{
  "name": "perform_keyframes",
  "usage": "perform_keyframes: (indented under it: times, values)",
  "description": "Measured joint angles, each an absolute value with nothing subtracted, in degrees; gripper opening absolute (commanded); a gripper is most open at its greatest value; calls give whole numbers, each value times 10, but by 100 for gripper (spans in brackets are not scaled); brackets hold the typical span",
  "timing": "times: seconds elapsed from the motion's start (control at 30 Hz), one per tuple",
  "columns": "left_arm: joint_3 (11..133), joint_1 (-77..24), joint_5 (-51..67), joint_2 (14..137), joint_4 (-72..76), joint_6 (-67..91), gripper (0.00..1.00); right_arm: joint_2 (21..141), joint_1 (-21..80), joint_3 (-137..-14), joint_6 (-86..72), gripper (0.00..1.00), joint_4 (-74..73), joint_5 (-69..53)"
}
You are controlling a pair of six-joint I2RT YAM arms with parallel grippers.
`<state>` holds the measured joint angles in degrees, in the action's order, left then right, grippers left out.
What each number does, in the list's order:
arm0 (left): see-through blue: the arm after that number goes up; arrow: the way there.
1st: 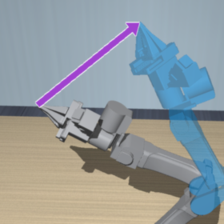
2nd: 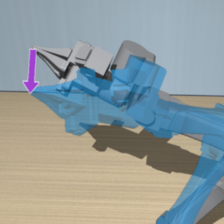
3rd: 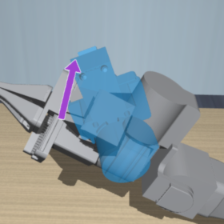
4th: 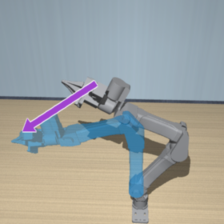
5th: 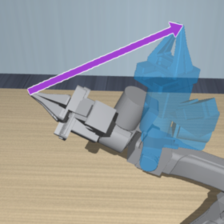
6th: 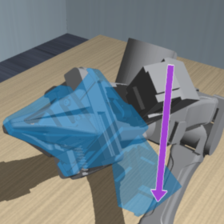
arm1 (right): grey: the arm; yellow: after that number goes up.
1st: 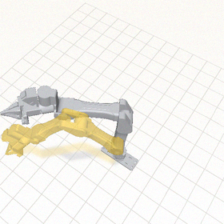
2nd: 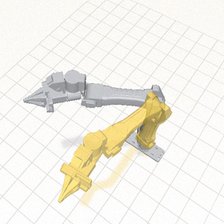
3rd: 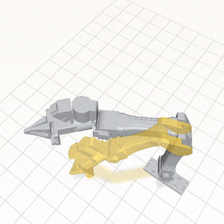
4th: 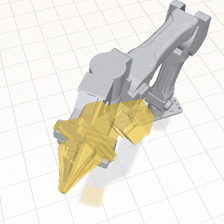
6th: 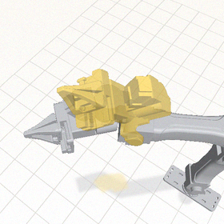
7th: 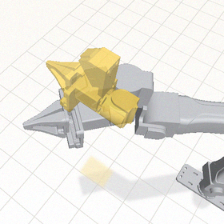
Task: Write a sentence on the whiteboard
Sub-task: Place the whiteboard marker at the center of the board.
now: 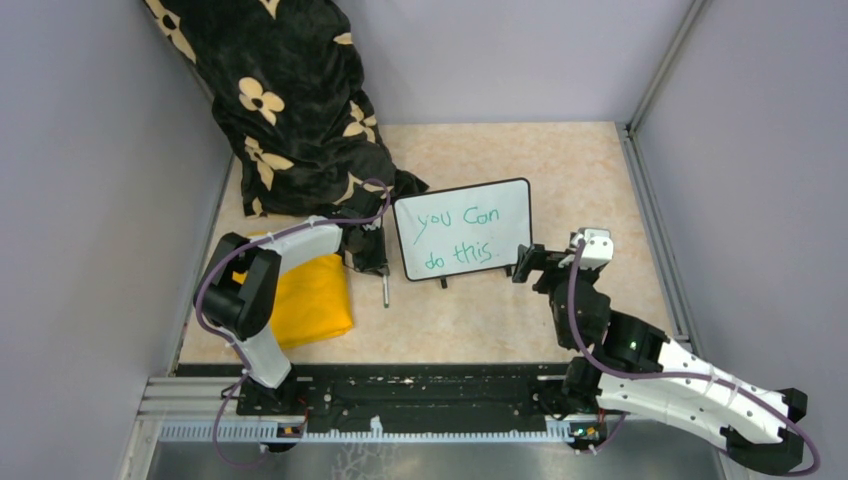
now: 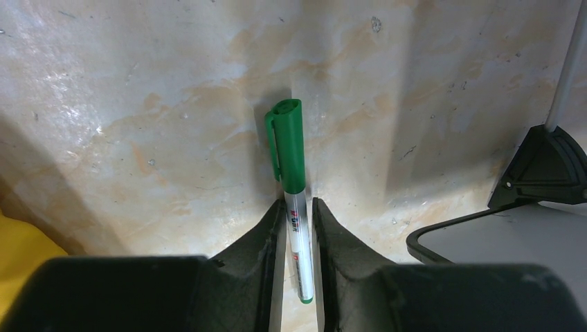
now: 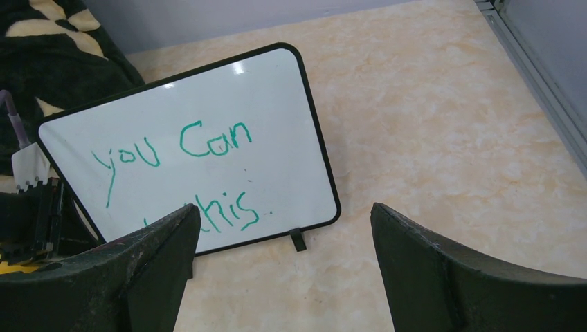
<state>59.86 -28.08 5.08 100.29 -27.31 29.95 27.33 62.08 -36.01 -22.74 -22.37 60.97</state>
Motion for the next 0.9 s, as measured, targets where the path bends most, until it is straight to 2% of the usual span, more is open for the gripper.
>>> perform_keyframes:
  times: [0.9]
  values:
    - [600, -281, 32, 1004, -273, 308, 24, 270, 621, -360, -232, 90, -224, 610]
